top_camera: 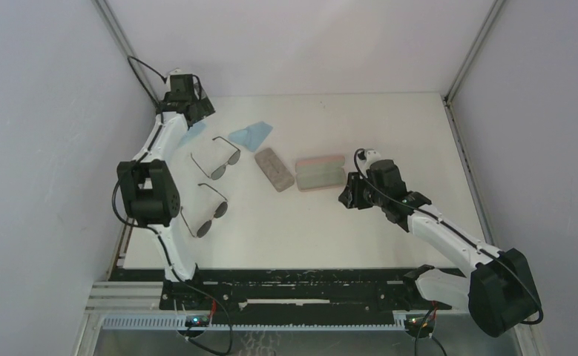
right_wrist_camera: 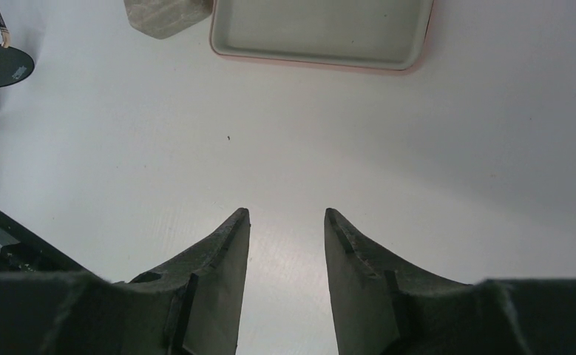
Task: Organize the sunglasses
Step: Pick up the glasses cleaning cloth from the center of the board.
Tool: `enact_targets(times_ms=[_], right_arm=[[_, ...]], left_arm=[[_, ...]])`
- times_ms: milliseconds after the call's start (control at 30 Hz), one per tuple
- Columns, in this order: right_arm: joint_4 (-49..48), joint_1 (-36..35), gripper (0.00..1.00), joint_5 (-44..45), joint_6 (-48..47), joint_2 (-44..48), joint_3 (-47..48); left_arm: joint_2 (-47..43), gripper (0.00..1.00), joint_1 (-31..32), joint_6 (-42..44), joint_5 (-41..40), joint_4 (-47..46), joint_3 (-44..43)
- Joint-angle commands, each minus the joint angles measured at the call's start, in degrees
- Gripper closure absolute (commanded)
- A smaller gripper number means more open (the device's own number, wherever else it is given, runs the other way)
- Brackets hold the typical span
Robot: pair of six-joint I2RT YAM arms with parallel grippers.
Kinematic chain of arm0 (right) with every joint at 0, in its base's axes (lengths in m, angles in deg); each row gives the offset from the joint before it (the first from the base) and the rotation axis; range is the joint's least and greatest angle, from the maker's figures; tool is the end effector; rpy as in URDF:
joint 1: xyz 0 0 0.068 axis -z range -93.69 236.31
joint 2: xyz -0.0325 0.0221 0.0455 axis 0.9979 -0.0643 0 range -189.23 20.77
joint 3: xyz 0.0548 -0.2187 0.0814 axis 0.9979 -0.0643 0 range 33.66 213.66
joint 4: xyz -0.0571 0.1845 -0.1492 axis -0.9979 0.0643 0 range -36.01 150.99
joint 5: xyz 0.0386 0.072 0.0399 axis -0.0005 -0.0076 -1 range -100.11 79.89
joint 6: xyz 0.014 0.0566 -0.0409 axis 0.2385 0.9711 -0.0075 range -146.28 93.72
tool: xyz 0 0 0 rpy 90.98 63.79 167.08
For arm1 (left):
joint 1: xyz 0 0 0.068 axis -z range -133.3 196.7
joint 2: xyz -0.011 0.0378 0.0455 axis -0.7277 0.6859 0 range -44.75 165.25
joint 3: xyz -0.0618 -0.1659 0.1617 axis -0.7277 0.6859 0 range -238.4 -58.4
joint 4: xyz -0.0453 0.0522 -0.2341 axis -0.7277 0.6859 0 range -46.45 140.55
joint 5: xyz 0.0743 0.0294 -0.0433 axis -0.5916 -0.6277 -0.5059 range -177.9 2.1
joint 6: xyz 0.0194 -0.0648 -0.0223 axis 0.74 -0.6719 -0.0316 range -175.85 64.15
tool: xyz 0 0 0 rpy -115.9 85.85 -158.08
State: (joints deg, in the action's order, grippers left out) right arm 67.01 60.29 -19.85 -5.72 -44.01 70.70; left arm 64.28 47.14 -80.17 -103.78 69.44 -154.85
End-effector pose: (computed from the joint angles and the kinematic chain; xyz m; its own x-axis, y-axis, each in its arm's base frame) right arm 0.2204 0.1187 0.1829 -0.7416 0.0231 -0.6704 -0.3066 0.8772 0.3694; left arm 0.4310 0.0126 0.2588 -0.4819 -0.3923 -0.7835 -0.4446 0.8800 -0.1672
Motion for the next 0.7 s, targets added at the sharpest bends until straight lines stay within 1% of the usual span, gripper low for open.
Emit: enact_targets(times_ms=[0, 100, 233, 500, 667], right_arm=[[-3.73, -0.14, 0.58, -0.33, 0.68, 0.21, 0.24], [-3.77, 0.15, 0.58, -0.05, 0.37, -0.62, 0.23], [-4.75, 0.43, 0.58, -0.27, 0.52, -2.35, 0.24], [-6.85, 0.77, 0.58, -1.65, 0.63, -5.74, 0.74], [-7.62, 0.71, 0.58, -2.12, 0.63, -6.73, 0.92]], left_arm=[[7.08, 0.14, -1.43, 1.14, 3.11, 0.11, -8.84], [11.35, 0.14, -1.95, 0.88, 3.13, 0.84, -13.61], [15.55, 0.16, -2.14, 0.49, 5.12, 2.41, -19.22], [17.67, 0.16, -1.15, 3.98, 6.64, 2.83, -24.32], [18.73, 0.16, 1.64, 8.61, 8.06, 5.31, -28.39]])
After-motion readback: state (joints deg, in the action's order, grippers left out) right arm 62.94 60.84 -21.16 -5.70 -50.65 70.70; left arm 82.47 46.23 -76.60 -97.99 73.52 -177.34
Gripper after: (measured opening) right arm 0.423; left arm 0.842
